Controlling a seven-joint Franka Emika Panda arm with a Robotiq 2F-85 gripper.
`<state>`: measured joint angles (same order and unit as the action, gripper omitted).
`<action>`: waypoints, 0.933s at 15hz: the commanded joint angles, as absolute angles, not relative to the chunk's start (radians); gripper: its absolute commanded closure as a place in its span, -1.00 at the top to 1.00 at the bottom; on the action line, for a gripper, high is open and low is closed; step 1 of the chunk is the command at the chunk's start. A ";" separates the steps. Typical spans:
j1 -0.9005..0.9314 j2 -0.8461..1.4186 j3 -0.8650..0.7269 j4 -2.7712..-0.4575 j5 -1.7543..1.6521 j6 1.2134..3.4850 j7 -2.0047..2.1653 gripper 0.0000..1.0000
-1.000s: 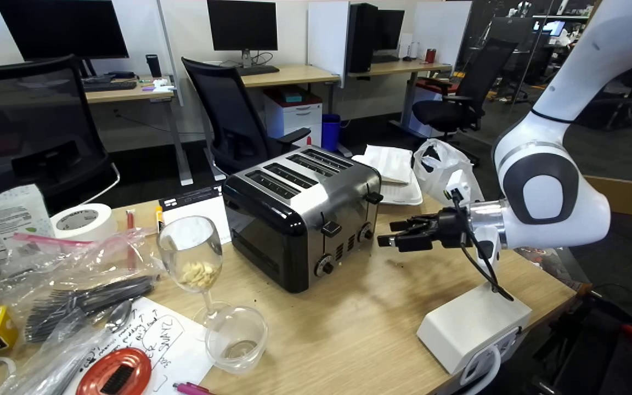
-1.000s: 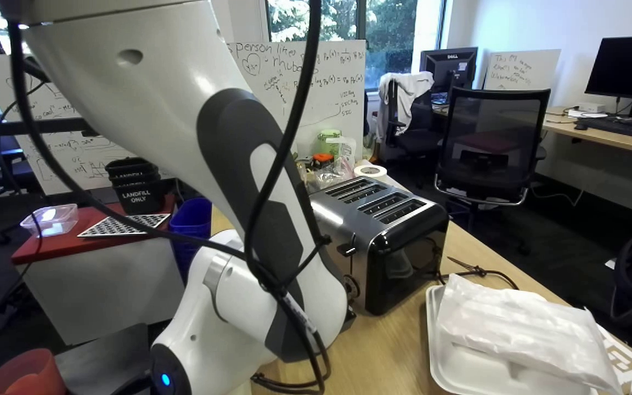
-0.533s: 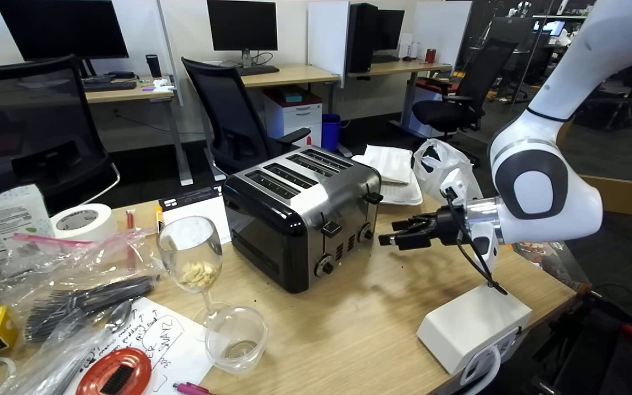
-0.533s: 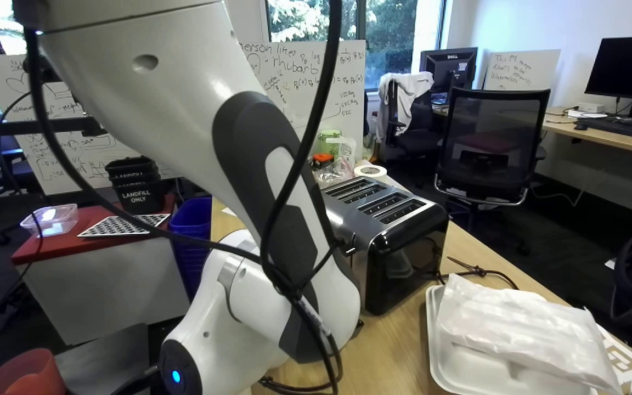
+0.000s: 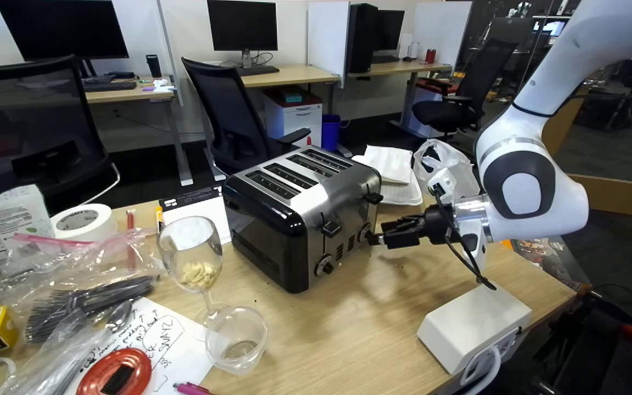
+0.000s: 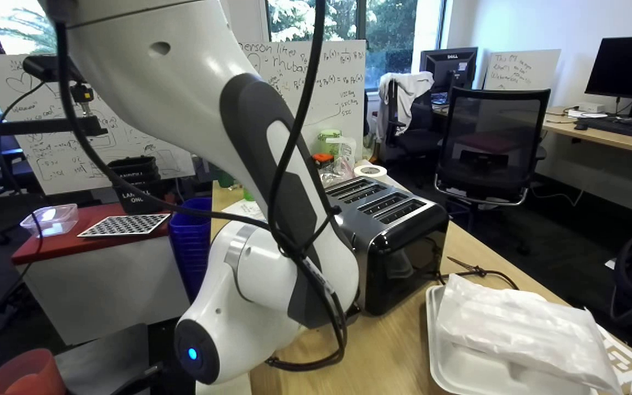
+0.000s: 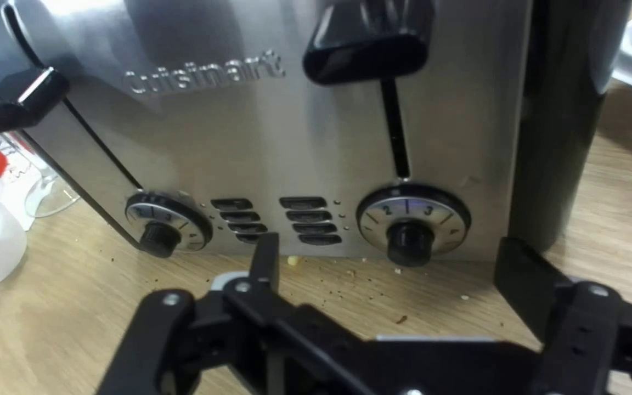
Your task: Turn the toaster knob
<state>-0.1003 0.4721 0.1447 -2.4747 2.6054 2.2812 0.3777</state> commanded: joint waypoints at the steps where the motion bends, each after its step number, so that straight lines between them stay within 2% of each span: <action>1: -0.058 0.470 0.111 -2.472 2.602 2.274 0.402 1.00; 14: -0.050 0.470 0.107 -2.465 2.602 2.279 0.413 1.00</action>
<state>-0.0754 0.4721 0.1318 -2.4639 2.6054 2.2852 0.4008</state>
